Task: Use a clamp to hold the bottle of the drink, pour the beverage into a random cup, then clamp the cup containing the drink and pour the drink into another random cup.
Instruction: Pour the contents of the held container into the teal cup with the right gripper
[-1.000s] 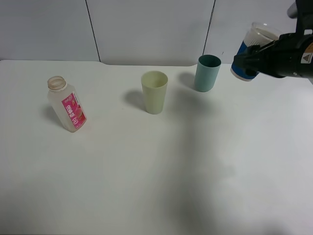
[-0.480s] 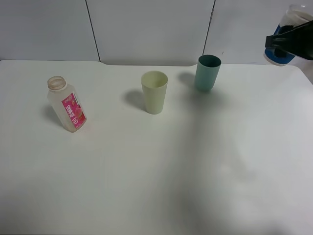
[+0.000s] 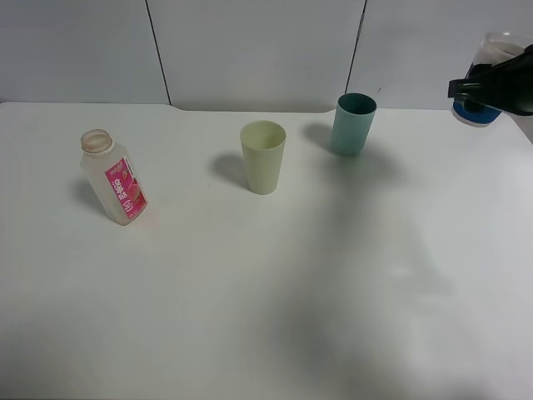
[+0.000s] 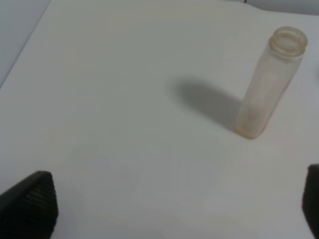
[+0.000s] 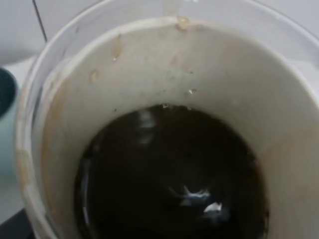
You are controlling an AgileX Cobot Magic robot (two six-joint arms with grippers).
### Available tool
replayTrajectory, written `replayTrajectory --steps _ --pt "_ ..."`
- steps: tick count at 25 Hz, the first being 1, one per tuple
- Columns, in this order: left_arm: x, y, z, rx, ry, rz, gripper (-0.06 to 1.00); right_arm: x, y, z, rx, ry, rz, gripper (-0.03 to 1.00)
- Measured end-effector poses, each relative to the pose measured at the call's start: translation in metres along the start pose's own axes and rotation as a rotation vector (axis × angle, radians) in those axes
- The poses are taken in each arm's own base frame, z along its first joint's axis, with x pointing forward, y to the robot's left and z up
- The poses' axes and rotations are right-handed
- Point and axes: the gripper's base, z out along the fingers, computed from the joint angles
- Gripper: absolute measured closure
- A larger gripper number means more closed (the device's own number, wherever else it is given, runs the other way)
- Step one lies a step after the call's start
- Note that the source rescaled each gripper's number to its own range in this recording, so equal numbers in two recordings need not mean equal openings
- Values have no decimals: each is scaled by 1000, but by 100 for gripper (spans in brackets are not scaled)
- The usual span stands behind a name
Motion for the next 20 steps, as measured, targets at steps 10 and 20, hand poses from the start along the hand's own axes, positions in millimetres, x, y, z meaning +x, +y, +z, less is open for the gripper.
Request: replayTrajectory --steps 10,20 --pt "0 0 0 0 0 0 -6 -19 2 43 7 7 12 97" --pt "0 0 0 0 0 0 -6 -32 13 85 -6 12 -8 97"
